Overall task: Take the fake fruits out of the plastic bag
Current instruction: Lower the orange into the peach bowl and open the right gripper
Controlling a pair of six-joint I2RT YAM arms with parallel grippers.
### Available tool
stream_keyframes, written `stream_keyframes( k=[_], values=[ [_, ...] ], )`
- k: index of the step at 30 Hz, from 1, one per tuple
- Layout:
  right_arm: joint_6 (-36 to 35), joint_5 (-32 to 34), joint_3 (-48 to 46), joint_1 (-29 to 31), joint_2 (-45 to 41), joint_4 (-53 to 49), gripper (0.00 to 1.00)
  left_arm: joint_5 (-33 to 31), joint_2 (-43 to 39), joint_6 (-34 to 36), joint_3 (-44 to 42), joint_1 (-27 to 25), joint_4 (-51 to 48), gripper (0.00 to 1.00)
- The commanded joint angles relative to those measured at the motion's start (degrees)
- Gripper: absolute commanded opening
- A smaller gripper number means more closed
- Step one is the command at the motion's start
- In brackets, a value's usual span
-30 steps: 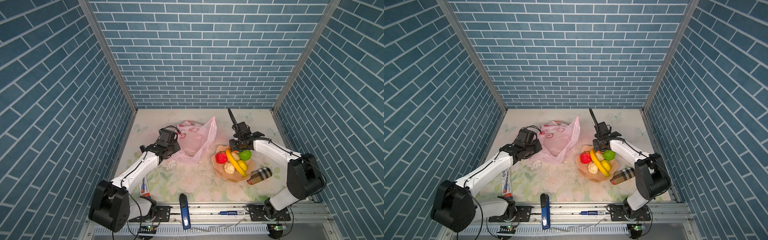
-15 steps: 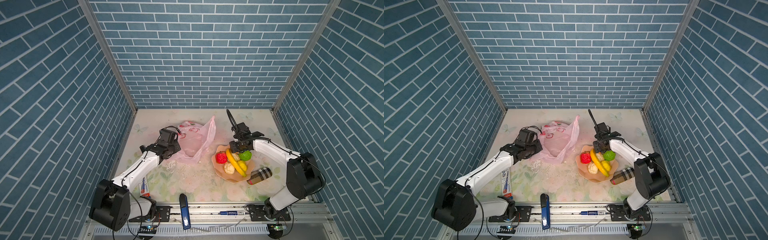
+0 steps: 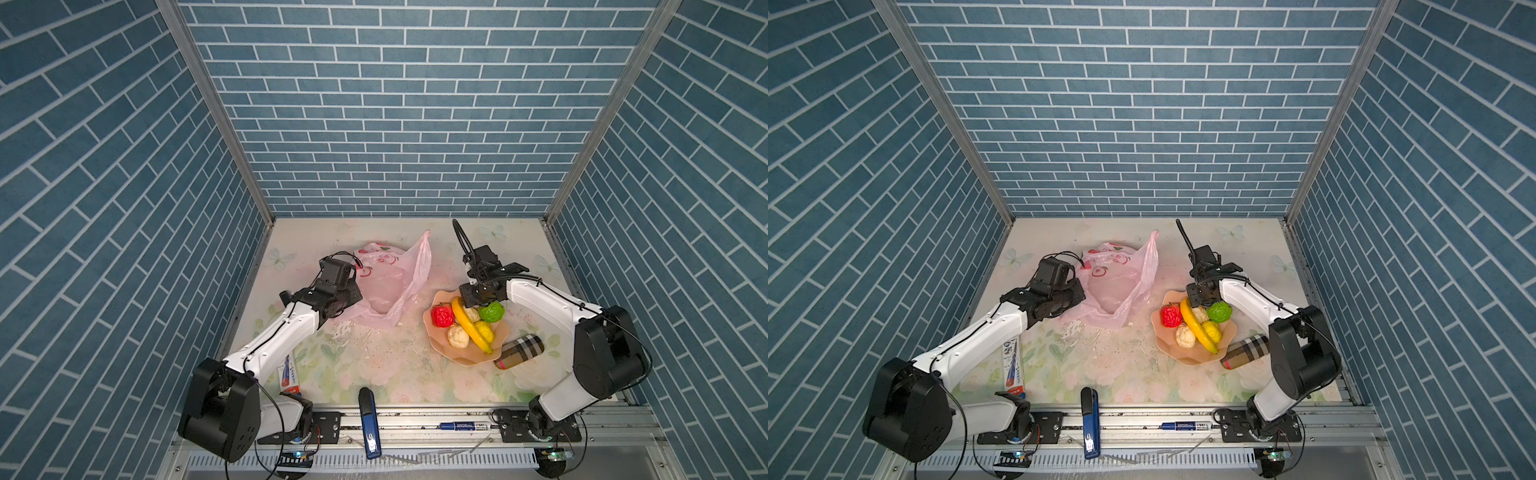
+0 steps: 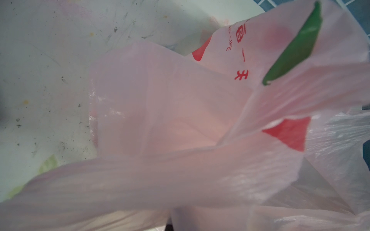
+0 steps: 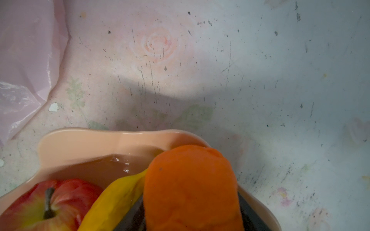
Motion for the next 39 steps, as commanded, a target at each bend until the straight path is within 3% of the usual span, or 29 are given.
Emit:
stream_keyframes(
  k=[1,23,39],
  values=[
    [-1.5,0.5,3.2,-0.3,-2.0,-2.0,0.61,-0.1,-0.4,-0.2,0.4,-0.5,0.4,0.0],
    [-3.2,-4.0,7.2,-0.1,1.0,-2.7,0.61,-0.3,-0.5,-0.9,-0.9,-0.9,1.2,0.0],
    [-2.7,-2.4,8.7,0.4,1.0,-3.2,0.61,-0.2,-0.6,-0.6,-0.8,-0.9,1.9,0.0]
  ],
)
